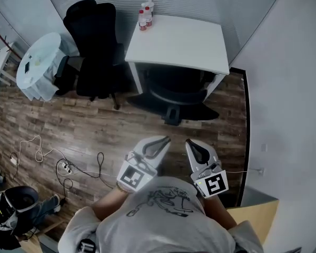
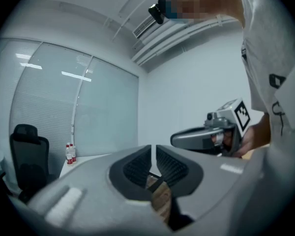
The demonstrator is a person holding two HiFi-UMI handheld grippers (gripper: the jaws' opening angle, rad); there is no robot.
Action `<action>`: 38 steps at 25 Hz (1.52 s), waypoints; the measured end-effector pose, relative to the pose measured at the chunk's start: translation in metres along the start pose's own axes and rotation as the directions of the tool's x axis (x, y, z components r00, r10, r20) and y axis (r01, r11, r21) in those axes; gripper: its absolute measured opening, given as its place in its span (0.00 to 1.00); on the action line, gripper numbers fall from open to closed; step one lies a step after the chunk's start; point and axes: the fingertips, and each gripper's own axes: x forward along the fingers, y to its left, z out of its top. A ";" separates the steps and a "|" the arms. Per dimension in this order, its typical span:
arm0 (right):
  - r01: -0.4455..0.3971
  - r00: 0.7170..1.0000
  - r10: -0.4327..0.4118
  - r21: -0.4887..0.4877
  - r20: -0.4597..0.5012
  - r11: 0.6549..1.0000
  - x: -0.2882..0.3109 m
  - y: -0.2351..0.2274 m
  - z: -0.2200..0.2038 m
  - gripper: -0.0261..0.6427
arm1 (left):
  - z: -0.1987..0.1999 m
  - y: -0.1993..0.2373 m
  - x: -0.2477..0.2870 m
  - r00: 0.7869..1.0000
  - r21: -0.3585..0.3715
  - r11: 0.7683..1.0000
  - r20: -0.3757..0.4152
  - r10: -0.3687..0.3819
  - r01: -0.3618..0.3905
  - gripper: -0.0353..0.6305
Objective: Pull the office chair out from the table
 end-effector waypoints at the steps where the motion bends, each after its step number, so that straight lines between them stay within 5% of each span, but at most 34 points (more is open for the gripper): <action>1: 0.004 1.000 -0.004 -0.002 -0.015 1.000 0.010 -0.007 -0.005 0.05 | -0.005 0.010 0.005 1.000 0.006 1.000 -0.009 -0.006 0.006 0.10; 9: -0.005 0.986 -0.011 -0.096 -0.164 0.995 0.063 -0.049 -0.050 0.09 | -0.064 0.061 0.047 0.981 0.083 0.990 -0.168 -0.095 0.110 0.15; 20: -0.114 0.911 -0.004 -0.260 -0.413 0.959 0.087 -0.083 -0.137 0.15 | -0.166 0.109 0.072 0.872 0.246 0.925 -0.465 -0.152 0.291 0.21; 23: -0.166 0.872 -0.007 -0.309 -0.489 0.937 0.089 -0.088 -0.166 0.19 | -0.193 0.113 0.073 0.825 0.271 0.896 -0.542 -0.159 0.351 0.24; 28: -0.279 0.796 -0.002 -0.370 -0.606 0.886 0.092 -0.094 -0.208 0.25 | -0.244 0.117 0.072 0.706 0.327 0.819 -0.697 -0.129 0.472 0.32; 38: -0.485 0.639 -0.116 -0.516 -0.760 0.706 0.110 -0.109 -0.281 0.33 | -0.297 0.138 0.084 0.561 0.446 0.658 -0.827 0.044 0.606 0.40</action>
